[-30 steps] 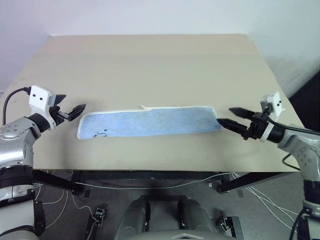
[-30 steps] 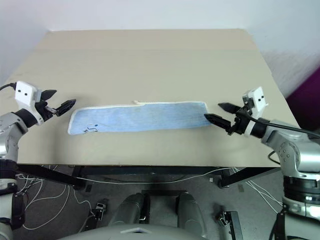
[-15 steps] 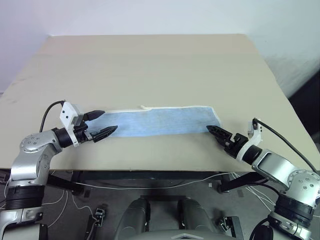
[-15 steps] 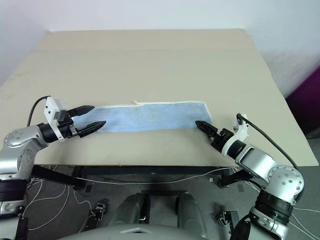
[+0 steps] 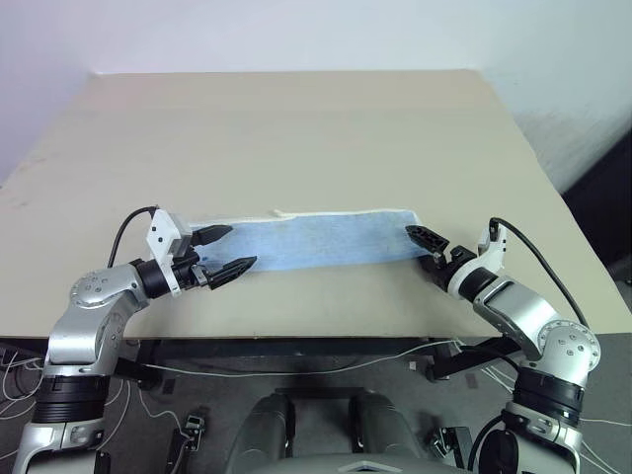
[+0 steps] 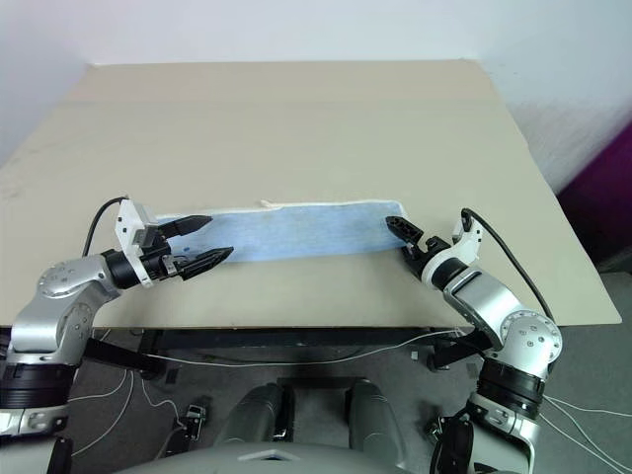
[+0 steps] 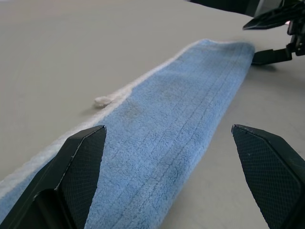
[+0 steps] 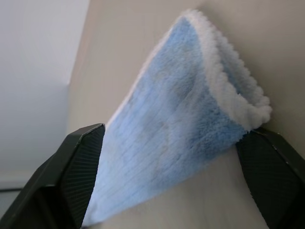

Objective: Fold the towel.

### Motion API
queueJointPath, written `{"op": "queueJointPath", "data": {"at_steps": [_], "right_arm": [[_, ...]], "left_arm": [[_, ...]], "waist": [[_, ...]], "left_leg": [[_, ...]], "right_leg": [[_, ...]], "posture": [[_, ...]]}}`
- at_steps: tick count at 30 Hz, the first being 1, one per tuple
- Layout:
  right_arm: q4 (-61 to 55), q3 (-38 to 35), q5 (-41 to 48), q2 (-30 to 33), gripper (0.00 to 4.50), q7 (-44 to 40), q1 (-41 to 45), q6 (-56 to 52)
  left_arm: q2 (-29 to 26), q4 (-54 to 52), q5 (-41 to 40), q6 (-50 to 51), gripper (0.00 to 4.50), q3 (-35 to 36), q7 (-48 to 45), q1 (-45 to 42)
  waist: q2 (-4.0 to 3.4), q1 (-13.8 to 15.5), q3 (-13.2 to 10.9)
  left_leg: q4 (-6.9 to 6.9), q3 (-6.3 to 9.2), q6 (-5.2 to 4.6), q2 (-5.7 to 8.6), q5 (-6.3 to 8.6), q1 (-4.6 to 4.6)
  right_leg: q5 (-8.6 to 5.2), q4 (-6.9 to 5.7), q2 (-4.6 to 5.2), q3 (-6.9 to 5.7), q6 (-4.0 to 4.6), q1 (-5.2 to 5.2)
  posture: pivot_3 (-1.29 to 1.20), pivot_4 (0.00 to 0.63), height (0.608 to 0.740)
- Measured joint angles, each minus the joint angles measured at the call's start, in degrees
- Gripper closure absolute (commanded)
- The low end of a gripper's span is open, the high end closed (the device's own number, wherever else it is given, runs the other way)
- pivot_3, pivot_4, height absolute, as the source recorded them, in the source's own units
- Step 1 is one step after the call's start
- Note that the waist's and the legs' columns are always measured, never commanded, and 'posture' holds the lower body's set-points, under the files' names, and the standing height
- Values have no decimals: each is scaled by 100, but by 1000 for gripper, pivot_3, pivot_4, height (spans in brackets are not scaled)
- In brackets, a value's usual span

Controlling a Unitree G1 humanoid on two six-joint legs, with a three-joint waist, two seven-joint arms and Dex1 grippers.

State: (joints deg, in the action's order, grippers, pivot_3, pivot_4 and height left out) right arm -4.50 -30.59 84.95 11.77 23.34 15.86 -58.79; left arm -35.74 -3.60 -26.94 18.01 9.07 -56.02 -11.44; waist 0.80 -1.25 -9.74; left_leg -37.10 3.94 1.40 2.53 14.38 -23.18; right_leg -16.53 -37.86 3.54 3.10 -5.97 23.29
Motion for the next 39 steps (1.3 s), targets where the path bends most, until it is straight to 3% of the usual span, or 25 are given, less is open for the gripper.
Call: {"op": "queueJointPath", "data": {"at_steps": [10,18,24,29,32,39], "right_arm": [[-132,211,174,-62,4451,595,-107,601],[-175,189,215,145,4451,673,-129,1078],[20,-169,206,1052,4451,391,-249,1162],[290,-317,11,1931,4451,-415,-229,1056],[234,71,-427,2376,4451,-1162,-121,869],[-731,1761,-1649,3093,4451,-3138,423,470]], "left_arm": [[347,-121,3,20,94,-176,199,0],[442,-106,18,-10,94,-292,255,-36],[462,-24,32,-123,94,-362,252,-80],[493,138,120,-210,94,-407,236,-119],[538,145,146,-247,94,-496,208,-220],[639,231,169,-273,94,-612,191,-270]], "waist": [[-1,16,0],[-7,35,-4],[-9,48,-5],[-12,30,-7],[-14,18,-8],[-14,33,-8]], "left_leg": [[0,0,0,1,0,-2],[1,0,-1,3,0,-9],[1,0,-2,4,0,-12],[3,-1,-3,0,1,-12],[3,-2,-3,-2,1,-12],[2,2,-3,-4,1,-15]], "right_leg": [[0,2,1,0,0,1],[0,9,1,-2,0,4],[0,14,1,-4,0,3],[0,16,-3,-4,0,3],[0,17,-4,-3,0,3],[0,25,-3,-7,-1,3]], "posture": [[0,150,740],[0,150,740],[0,150,740],[0,150,740],[0,150,740],[0,150,740]]}}
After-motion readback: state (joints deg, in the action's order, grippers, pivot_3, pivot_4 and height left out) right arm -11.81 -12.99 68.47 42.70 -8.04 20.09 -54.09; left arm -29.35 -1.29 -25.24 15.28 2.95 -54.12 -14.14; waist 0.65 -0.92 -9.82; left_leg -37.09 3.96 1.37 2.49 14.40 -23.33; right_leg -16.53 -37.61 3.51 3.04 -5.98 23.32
